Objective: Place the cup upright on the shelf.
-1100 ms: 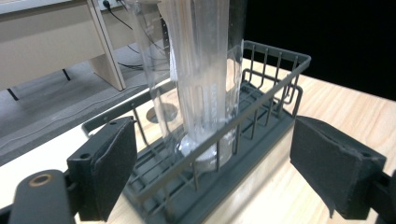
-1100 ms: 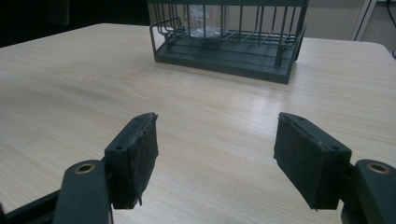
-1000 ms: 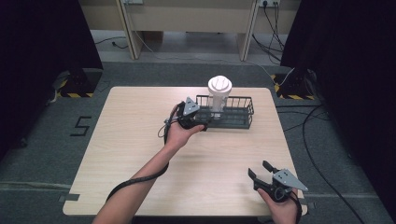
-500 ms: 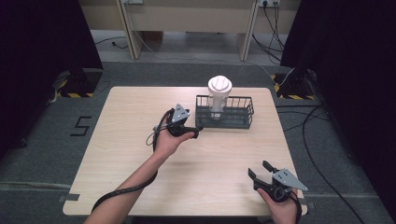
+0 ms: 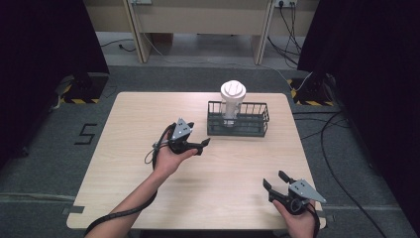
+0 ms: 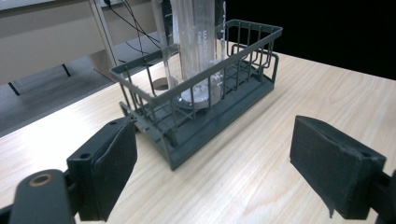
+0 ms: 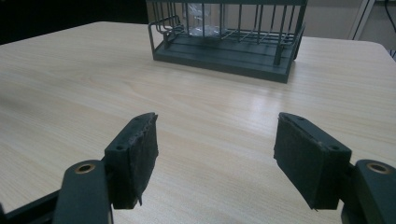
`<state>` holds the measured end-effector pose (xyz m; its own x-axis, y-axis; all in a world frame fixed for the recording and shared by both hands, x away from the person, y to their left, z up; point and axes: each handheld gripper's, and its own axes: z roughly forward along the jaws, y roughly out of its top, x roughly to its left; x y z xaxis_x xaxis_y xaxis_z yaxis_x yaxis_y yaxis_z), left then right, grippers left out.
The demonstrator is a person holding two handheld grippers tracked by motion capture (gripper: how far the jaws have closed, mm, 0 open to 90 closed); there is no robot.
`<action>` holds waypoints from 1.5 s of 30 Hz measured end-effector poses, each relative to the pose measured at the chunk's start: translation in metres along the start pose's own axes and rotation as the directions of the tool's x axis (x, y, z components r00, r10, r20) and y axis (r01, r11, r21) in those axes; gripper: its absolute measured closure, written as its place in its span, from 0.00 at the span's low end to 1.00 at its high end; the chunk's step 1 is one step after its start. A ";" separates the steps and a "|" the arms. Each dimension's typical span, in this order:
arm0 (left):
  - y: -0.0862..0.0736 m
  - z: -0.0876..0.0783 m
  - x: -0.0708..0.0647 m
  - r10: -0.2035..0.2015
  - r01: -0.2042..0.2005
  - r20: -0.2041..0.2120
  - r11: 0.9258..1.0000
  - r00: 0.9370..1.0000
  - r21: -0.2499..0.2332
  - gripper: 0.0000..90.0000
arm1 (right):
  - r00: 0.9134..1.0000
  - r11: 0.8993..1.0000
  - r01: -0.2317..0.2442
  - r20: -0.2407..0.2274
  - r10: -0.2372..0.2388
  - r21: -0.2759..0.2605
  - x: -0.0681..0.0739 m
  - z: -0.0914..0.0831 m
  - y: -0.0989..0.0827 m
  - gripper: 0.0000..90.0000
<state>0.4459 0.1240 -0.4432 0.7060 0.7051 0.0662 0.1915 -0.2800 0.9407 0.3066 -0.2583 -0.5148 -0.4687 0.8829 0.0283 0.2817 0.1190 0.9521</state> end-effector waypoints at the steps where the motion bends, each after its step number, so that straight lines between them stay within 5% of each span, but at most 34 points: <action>1: -0.001 -0.003 0.001 0.000 0.000 -0.001 1.000 1.000 -0.001 0.16 | 1.000 1.000 0.000 0.000 0.000 -0.001 0.000 0.000 0.000 0.34; 45: -0.044 -0.080 0.006 -0.073 0.072 -0.048 0.997 0.996 -0.030 0.16 | 1.000 1.000 0.002 0.008 -0.002 0.000 0.001 0.000 0.000 0.34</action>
<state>0.3872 0.1922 -0.4573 0.6562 0.7544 0.0130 0.2214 -0.2090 0.9525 0.3062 -0.2579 -0.5148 -0.4630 0.8861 0.0238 0.2808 0.1211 0.9521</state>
